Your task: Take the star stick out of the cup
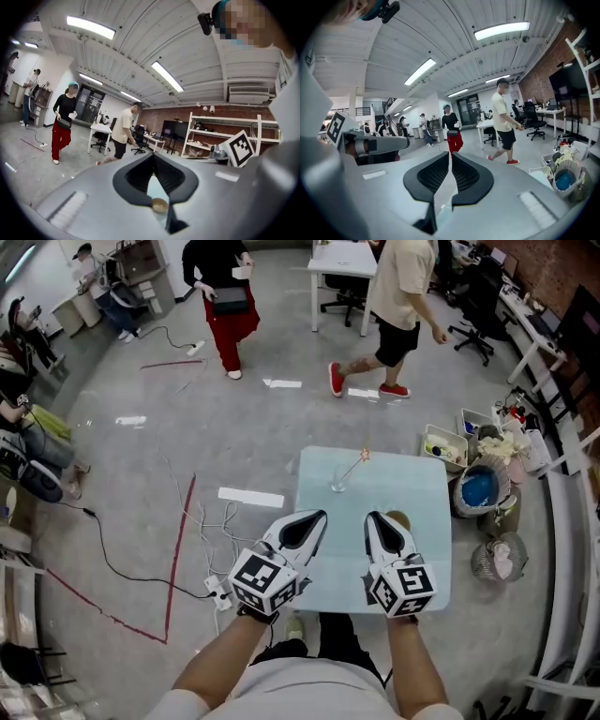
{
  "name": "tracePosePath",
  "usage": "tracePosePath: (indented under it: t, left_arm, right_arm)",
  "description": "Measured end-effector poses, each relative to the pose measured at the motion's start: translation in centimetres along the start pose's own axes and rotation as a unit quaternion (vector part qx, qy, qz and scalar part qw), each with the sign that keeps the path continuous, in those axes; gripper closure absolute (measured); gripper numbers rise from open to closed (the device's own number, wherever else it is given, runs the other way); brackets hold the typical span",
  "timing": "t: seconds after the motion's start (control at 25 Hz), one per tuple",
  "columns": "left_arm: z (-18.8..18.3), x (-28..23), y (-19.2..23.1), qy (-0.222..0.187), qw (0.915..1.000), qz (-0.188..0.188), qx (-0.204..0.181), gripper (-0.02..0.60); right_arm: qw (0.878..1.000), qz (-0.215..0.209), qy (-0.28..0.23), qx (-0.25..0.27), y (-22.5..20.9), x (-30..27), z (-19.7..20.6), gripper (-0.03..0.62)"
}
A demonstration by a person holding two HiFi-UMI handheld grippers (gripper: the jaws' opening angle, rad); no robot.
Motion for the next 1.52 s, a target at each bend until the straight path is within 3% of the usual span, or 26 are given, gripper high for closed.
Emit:
tracePosePath:
  t: [0.2, 0.64, 1.0, 1.52]
  left_arm:
    - [1.1, -5.8, 2.5, 0.017, 0.9998, -0.011, -0.002, 0.575]
    - [6.0, -13.1, 6.4, 0.059, 0.9973, -0.033, 0.026, 0.575]
    - [9.4, -15.4, 8.1, 0.092, 0.9937, -0.049, 0.041, 0.575]
    - [10.6, -15.0, 8.8, 0.11, 0.9903, -0.071, 0.047, 0.575]
  right_arm:
    - [1.0, -0.008, 0.022, -0.014, -5.2, -5.5, 0.1, 0.58]
    - [0.993, 0.005, 0.103, -0.061, -14.6, -15.8, 6.6, 0.556]
    - [0.988, 0.018, 0.131, -0.081, -18.5, -20.8, 10.6, 0.555]
    - [0.987, 0.022, 0.133, -0.09, -19.8, -23.7, 11.3, 0.559]
Point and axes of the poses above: the fingertips, and each gripper's own axes: x backward along the fingers, y to its left, z out of its underside, the point moved 5 cm from there along x, backward along the fingers, and after that the axes turned 8 degrees about -x, right-handed, at the moved point
